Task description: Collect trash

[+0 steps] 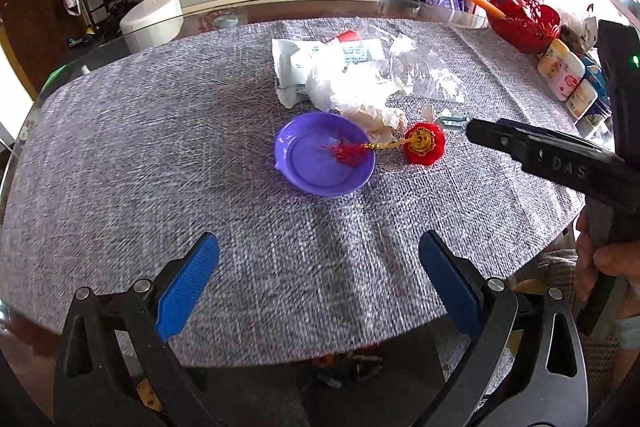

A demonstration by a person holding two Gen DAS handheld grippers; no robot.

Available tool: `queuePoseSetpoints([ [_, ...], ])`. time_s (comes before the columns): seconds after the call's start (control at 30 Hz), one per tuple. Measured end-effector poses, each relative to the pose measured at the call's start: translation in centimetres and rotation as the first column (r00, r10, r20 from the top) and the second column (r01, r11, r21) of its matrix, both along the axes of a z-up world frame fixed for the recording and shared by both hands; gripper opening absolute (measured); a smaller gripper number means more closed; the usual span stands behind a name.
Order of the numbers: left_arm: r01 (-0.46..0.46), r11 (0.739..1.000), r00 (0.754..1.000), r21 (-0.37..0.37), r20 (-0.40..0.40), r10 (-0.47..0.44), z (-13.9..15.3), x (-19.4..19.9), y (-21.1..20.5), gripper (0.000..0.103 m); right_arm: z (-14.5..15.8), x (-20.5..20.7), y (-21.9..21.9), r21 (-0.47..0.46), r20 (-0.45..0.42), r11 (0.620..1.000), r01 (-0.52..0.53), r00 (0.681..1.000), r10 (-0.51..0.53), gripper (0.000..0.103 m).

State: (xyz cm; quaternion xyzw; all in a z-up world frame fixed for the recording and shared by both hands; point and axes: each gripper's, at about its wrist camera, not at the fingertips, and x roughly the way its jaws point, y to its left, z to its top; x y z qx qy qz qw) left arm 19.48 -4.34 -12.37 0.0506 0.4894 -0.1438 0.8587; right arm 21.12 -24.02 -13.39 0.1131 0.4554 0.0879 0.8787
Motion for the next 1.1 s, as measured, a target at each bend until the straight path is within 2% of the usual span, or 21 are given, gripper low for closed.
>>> queuePoseSetpoints([
  [0.3, 0.032, 0.999, 0.999, -0.024, -0.019, -0.033, -0.8, 1.6, -1.5, 0.095, -1.5, 2.4, 0.2, 0.005, -0.040, 1.000, 0.017, 0.999, -0.017, 0.053],
  [0.33, 0.037, 0.999, 0.999, -0.026, -0.021, -0.038, -0.9, 1.7, -1.8, 0.095, -1.5, 2.6, 0.0, 0.003, -0.042, 1.000, 0.025, 0.999, -0.025, 0.051],
  [0.37, 0.044, 0.999, 0.999, -0.026, -0.024, -0.045, -1.0, 1.9, -2.1, 0.095, -1.7, 2.8, -0.1, -0.003, -0.053, 1.000, 0.029, 0.998, -0.029, 0.041],
  [0.53, 0.065, 0.997, 0.997, -0.044, -0.031, -0.066, -1.3, 2.9, -3.3, 0.095, -2.6, 3.3, -0.8, -0.004, -0.078, 1.000, 0.020, 0.997, -0.020, 0.032],
  [0.7, 0.079, 0.995, 0.996, -0.056, -0.033, -0.081, -1.5, 3.9, -4.4, 0.094, -2.7, 3.5, -1.2, 0.000, -0.064, 1.000, 0.015, 0.998, -0.015, 0.018],
  [0.73, 0.081, 0.995, 0.996, -0.059, -0.033, -0.083, -1.6, 4.1, -4.7, 0.094, -2.4, 3.4, -1.3, -0.007, -0.049, 1.000, 0.016, 0.999, -0.016, 0.013],
  [0.93, 0.116, 0.988, 0.992, -0.099, -0.029, -0.120, -1.6, 4.9, -6.4, 0.079, -1.6, 3.0, -3.0, -0.006, -0.026, 0.999, 0.037, 0.999, -0.037, 0.011],
  [1.1, 0.164, 0.980, 0.986, -0.115, -0.023, -0.167, -1.5, 5.4, -8.6, 0.060, -1.6, 2.7, -4.6, -0.014, -0.038, 0.999, 0.052, 0.998, -0.052, 0.011],
])
